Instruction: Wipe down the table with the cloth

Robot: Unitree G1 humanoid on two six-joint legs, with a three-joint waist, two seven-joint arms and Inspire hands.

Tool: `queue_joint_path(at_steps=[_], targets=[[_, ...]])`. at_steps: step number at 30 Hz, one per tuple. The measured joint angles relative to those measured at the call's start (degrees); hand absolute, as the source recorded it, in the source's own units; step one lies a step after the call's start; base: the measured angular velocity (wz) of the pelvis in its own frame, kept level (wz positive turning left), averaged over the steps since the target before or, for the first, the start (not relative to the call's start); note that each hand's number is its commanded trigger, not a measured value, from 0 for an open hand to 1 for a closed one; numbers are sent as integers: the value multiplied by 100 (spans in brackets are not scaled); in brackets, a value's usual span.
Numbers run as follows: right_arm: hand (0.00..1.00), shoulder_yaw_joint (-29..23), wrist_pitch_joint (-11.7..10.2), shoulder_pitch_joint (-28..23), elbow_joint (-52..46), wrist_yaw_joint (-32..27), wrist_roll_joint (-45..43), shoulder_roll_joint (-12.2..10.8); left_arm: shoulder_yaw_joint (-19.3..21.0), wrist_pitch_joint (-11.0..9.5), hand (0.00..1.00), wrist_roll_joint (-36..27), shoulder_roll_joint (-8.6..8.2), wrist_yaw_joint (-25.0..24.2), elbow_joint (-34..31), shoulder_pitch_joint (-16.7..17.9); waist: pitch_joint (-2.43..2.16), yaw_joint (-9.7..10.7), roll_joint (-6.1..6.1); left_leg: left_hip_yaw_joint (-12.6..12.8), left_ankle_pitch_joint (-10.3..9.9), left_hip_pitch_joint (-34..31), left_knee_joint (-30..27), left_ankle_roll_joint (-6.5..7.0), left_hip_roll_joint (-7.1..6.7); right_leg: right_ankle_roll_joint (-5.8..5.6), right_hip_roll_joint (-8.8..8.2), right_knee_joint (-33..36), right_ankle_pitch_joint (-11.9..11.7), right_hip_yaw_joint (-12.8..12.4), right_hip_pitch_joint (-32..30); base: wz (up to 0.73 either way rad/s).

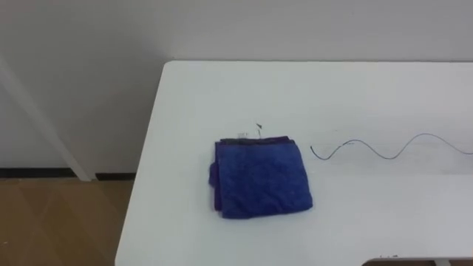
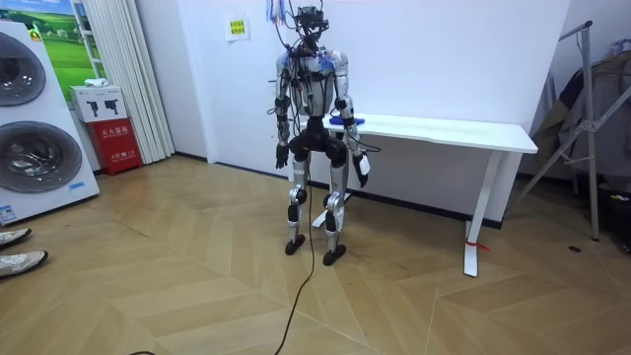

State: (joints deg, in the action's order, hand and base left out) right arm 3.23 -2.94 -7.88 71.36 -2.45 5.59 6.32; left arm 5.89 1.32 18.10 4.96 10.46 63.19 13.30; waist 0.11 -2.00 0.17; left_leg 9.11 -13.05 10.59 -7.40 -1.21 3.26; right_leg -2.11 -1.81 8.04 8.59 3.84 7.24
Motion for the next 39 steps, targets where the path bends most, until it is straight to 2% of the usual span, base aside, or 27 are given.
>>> queue_joint_path(at_steps=[2, 5, 8, 11, 13, 15, 16, 18, 20, 22, 25, 30, 31, 32, 33, 35, 37, 39], targets=[[0, -6, 2, 8, 41, -12, 133, -2, -6, 6, 0, -3, 1, 0, 87, -2, 14, 12, -10, -3, -7, -1, -2, -1, 1, 0, 0, 0, 0, 4, -1, 0], [0, -71, 72, 1, 233, -101, 618, 1, 12, 145, 0, -4, 13, 0, 128, 31, 18, 15, 8, -1, -16, 7, -3, 1, 0, 0, 1, -2, 0, -12, 1, 0], [0, -481, 195, -61, 276, -252, 852, 7, 161, 295, 0, 21, 48, -63, 108, 45, 22, 61, 10, -5, -23, -6, 0, 5, -1, -1, 0, -12, 1, -5, -28, 0], [0, -1144, 254, -101, 431, -336, 1126, 75, 595, 349, 0, 18, 73, -158, 103, 96, 23, 217, -17, -41, -23, 30, -1, 4, -1, -2, -2, -26, 3, 9, 45, 1], [0, -1772, 337, -102, 539, -438, 1402, 169, 883, 352, 0, -2, 130, -168, 90, 127, 27, 369, -72, -77, -25, 104, 5, 6, -14, -8, -10, -35, 33, 7, 87, 4], [0, -2108, 409, -106, 549, -526, 1550, 271, 909, 365, 0, -11, 239, -192, 3, 200, 16, 485, -128, -77, -43, 119, -4, 3, -16, -2, -12, -16, 74, 3, 92, 0], [0, -2298, 433, -113, 518, -626, 1631, 338, 924, 368, 0, -10, 312, -197, -88, 241, 18, 513, -170, -70, -45, 120, -4, 0, -14, 2, -6, -10, 81, -9, 85, -4], [0, -2707, 547, -117, 437, -854, 1630, 490, 1109, 371, 0, 17, 344, -195, -106, 242, 7, 531, -230, -43, -45, 129, 2, 0, -15, 2, -5, 5, 82, -49, 74, -9], [0, -2978, 563, -51, 349, -1103, 1607, 677, 1271, 377, 0, 26, 374, -195, -109, 231, 5, 527, -271, -11, -47, 118, 0, 3, -17, 0, -9, 68, 84, -63, 16, -12], [0, -3161, 559, 264, 327, -1444, 1395, 935, 1320, 376, 0, 21, 450, -195, -125, 180, 21, 541, -322, 37, -46, 84, -1, 3, -12, 1, -6, 103, 84, -90, -65, -11], [0, -3148, 556, 479, -341, -1927, 1013, 1161, 1288, 361, 0, -2, 485, -194, -318, 186, 2, 465, -414, 116, -46, 28, -14, 3, -12, 3, 8, 181, 91, -186, -180, -13], [0, -3072, 482, 752, -1629, -2502, -433, 1371, 1130, 365, 0, 9, 559, -193, -390, 148, 1, 443, -412, 170, -46, 12, -28, 3, -8, 2, 16, 194, 85, -211, -244, -6], [0, -3000, 488, 789, -1973, -2554, -776, 1379, 1060, 366, 0, 14, 563, -214, -456, 146, -8, 409, -411, 173, -46, 4, -34, 3, -8, 2, 14, 200, 85, -213, -260, 0], [0, -2963, 493, 784, -2189, -2574, -992, 1376, 1048, 360, 0, 12, 558, -227, -484, 167, 16, 394, -444, 174, -46, -4, -34, 3, -9, 2, 12, 206, 85, -215, -274, -7], [0, -2895, 491, 783, -2630, -2635, -1450, 1374, 976, 359, 0, -7, 558, -232, -492, 155, 2, 374, -393, 171, -45, -35, -37, 4, -9, 2, 13, 226, 85, -226, -322, -7], [0, -2747, 489, 784, -3348, -2758, -1862, 1380, 936, 352, 0, -68, 560, -234, -514, 112, 21, 317, -404, 171, -44, -29, -37, 4, -8, 2, 21, 259, 86, -247, -340, -8], [0, -2398, 475, 782, -4317, -2776, -2388, 1380, 775, 326, 0, -125, 570, -223, -533, 162, 29, 298, -415, 171, -44, -5, -36, 3, -2, 2, 28, 260, 86, -254, -324, -3], [0, -2177, 326, 786, -4853, -2788, -2690, 1380, 657, 262, 0, -143, 570, -220, -544, 162, 22, 288, -413, 148, -44, -5, -37, 3, 0, 3, 25, 260, 86, -208, -302, 6]])
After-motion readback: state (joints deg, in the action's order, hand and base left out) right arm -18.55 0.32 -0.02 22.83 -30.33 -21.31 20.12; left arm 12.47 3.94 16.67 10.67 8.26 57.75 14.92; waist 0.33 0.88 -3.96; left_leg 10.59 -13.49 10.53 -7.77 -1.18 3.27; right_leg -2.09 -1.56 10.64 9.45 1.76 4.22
